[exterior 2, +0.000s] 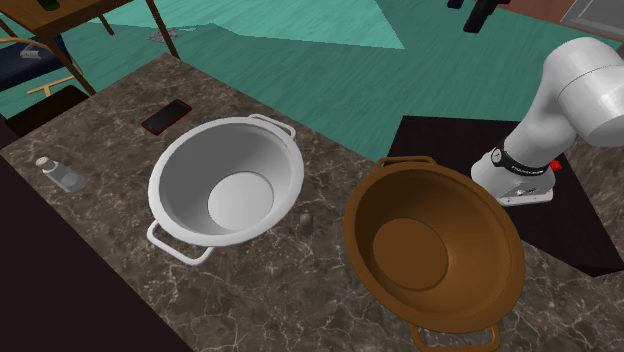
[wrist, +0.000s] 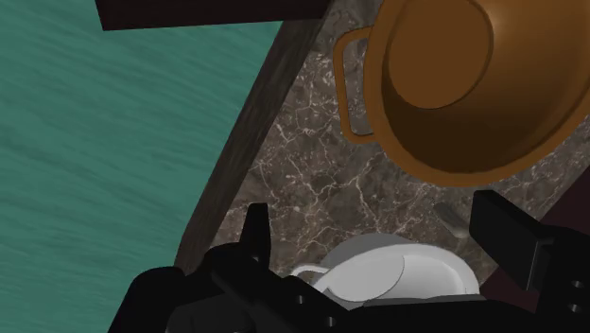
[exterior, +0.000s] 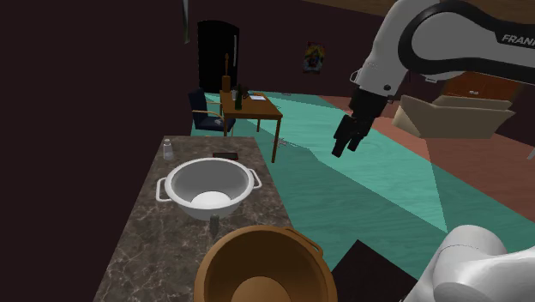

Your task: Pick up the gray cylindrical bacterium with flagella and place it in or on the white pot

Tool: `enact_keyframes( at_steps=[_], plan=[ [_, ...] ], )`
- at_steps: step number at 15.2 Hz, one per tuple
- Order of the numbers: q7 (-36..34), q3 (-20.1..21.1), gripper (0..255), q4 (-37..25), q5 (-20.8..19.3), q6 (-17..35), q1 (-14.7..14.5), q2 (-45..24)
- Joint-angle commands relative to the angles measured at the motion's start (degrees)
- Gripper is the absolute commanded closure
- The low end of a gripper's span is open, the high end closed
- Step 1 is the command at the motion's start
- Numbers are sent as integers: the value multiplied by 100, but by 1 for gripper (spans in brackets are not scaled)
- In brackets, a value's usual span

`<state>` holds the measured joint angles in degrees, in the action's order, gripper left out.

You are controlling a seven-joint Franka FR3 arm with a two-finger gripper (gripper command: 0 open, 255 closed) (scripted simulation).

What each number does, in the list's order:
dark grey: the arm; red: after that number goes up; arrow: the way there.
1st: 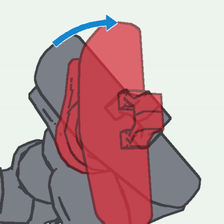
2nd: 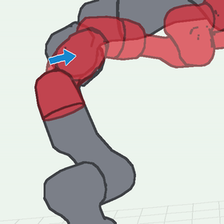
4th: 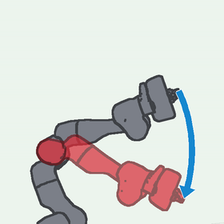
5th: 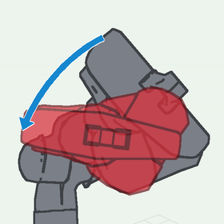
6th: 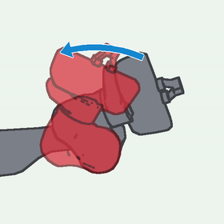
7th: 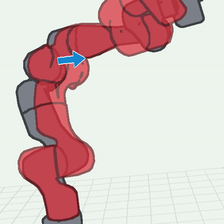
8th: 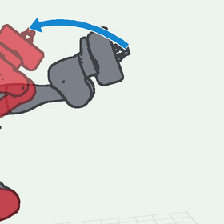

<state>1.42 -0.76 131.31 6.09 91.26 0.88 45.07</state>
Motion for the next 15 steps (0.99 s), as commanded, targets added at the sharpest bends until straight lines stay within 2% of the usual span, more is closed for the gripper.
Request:
enact_keyframes(
  at_steps=[1, 8, 15],
  plan=[
    [0, 0, 0, 0, 0, 0, 0, 0],
    [260, 211, 0, 359, 295, 1262, -315, -861],
    [559, 434, 0, 356, 582, 2432, -637, -1987]
  ],
)
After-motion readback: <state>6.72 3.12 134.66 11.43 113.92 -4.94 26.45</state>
